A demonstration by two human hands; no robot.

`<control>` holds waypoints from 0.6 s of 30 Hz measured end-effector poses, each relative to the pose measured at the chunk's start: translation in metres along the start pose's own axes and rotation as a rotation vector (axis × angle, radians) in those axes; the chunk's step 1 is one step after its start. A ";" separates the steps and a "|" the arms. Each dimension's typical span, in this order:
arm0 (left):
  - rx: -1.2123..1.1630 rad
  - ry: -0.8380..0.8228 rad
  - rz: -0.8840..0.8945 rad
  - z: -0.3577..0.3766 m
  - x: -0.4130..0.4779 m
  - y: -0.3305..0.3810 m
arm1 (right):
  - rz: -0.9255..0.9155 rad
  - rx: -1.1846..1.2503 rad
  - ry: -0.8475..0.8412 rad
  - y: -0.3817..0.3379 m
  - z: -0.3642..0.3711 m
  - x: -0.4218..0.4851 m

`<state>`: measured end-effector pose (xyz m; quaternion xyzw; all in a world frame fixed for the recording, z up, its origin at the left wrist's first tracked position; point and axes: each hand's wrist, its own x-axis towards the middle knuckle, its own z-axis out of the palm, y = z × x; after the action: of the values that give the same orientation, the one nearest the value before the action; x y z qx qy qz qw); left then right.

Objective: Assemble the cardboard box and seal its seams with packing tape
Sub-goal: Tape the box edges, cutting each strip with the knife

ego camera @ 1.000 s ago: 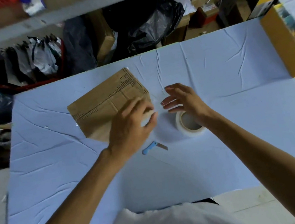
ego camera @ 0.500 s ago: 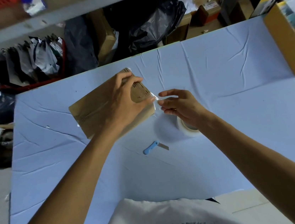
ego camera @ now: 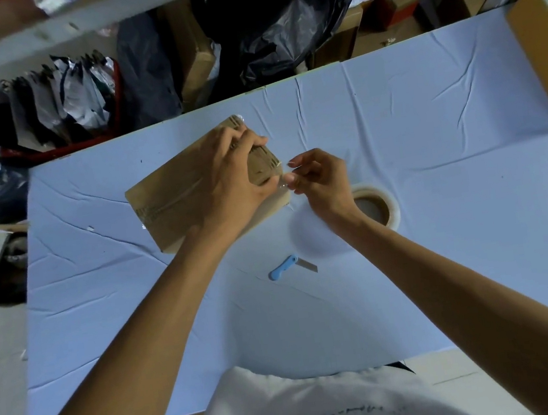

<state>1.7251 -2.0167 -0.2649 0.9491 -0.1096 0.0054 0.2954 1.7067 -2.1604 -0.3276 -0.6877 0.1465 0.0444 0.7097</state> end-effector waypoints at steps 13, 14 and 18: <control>0.116 0.012 -0.004 0.011 0.001 -0.003 | -0.002 -0.177 0.365 -0.005 0.020 -0.028; 0.135 0.012 -0.002 0.012 0.001 -0.004 | -0.044 -0.157 0.391 -0.006 0.021 -0.035; 0.145 0.029 0.004 0.014 0.001 -0.006 | -0.166 -0.103 0.246 -0.009 0.026 -0.056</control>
<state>1.7267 -2.0197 -0.2798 0.9675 -0.1062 0.0278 0.2276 1.6600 -2.1270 -0.3036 -0.7333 0.1724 -0.0912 0.6514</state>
